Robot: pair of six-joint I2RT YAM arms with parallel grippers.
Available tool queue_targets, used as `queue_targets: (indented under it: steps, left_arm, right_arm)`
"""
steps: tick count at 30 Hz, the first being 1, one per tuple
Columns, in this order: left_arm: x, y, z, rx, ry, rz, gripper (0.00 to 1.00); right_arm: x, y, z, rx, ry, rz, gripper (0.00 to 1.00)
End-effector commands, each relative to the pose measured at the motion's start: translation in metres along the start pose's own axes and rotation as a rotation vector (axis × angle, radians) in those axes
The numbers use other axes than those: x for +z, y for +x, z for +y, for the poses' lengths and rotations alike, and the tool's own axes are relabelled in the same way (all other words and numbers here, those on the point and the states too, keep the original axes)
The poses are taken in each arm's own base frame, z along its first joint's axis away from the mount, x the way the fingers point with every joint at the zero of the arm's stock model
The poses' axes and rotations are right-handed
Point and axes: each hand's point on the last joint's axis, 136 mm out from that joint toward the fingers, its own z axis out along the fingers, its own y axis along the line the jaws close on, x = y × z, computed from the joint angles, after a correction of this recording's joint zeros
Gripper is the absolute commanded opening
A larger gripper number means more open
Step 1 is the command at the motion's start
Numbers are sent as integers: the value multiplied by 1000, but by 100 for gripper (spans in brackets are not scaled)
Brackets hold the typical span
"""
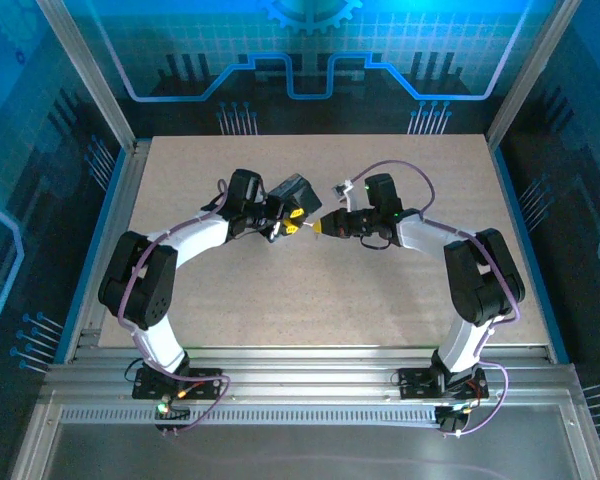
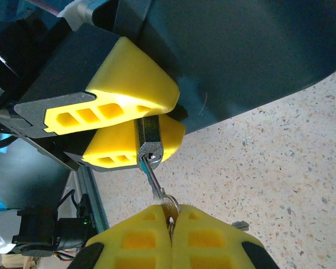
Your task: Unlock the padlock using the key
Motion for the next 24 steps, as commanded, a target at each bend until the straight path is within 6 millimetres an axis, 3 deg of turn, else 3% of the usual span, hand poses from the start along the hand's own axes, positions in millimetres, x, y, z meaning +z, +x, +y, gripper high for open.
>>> queue_targets:
  steps: [1,24]
  left_arm:
    - [-9,3,-7,-12,24,0,0]
    - [-10,7,-8,-14,24,8,0]
  right_arm:
    - [6,7,0,-2,-11,17,0]
    - [10,-4,13,-65,-5,-28,0]
